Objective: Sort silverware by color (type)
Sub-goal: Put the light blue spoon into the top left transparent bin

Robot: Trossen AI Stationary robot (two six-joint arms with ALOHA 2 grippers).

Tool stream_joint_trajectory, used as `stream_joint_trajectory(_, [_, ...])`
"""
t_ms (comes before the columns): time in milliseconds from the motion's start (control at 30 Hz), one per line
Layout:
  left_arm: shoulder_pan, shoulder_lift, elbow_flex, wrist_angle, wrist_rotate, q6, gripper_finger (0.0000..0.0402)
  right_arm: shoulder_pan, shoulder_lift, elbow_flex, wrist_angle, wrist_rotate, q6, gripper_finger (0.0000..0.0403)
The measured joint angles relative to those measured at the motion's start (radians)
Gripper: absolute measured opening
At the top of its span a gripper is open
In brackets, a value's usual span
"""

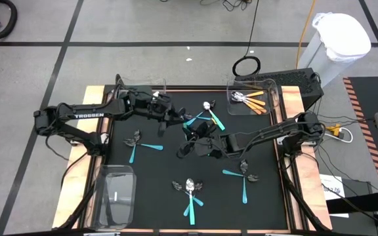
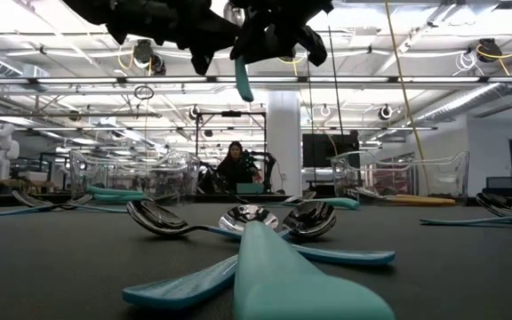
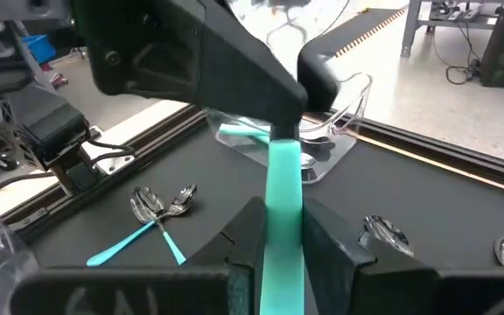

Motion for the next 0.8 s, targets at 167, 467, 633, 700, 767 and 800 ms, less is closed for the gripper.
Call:
stream_joint_trajectory(167, [-0.001,0.001,0.0,-0.002,0.015,-0.005,0.0014,-0.004,0.0,0.0,-0.002,-0.002,-0.004,0.0067])
stream_joint_trajectory(467, [0.063,-0.029,0.0,-0.097,0.005,0.005,0.0005,-0.018,-0.012,0.0,-0.013,0.0,0.133,0.012])
stream_joint_trajectory(633, [0.172,-0.076,0.037,-0.294,-0.072,0.042,0.0005,-0.013,-0.054,0.0,-0.136,-0.002,0.296,0.0133])
stream_joint_trajectory(700, [0.214,-0.085,0.094,-0.443,-0.149,0.114,0.0005,-0.014,-0.069,0.0,-0.235,-0.002,0.372,0.0133])
stream_joint_trajectory(767, [0.254,-0.085,0.154,-0.594,-0.268,0.207,0.0005,-0.017,-0.081,0.0,-0.332,-0.003,0.439,0.0132])
stream_joint_trajectory(800, [0.27,-0.084,0.181,-0.657,-0.334,0.26,0.0005,-0.019,-0.084,0.0,-0.379,-0.002,0.471,0.0131])
